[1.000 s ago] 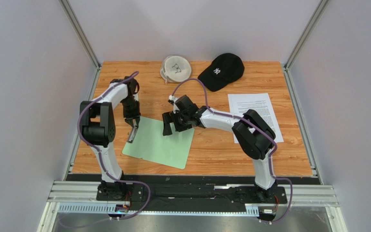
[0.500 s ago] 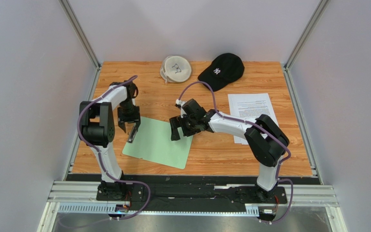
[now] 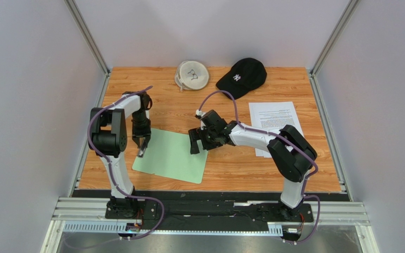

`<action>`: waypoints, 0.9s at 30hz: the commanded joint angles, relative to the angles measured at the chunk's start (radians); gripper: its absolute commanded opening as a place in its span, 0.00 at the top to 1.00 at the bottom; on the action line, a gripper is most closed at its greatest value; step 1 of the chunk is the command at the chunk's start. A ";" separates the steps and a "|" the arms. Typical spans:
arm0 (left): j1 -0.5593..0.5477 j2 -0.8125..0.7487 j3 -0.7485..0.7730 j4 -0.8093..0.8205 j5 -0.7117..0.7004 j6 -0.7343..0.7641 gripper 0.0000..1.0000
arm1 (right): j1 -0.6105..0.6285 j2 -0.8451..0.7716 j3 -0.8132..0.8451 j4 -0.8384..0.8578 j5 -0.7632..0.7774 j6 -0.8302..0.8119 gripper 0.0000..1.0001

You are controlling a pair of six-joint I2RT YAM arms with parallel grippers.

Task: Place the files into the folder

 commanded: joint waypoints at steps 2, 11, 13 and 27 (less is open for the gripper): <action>0.001 0.029 -0.026 0.027 0.113 0.015 0.59 | -0.035 -0.016 0.029 0.024 0.021 0.008 0.02; 0.001 0.007 -0.031 0.111 0.256 -0.096 0.70 | -0.098 0.080 0.139 -0.013 0.037 -0.030 0.02; 0.001 -0.010 -0.020 0.105 0.228 -0.097 0.70 | -0.100 0.093 0.154 -0.027 0.037 -0.038 0.02; -0.252 -0.351 0.151 0.146 0.234 -0.178 0.25 | -0.322 -0.270 0.174 -0.321 0.127 0.046 0.00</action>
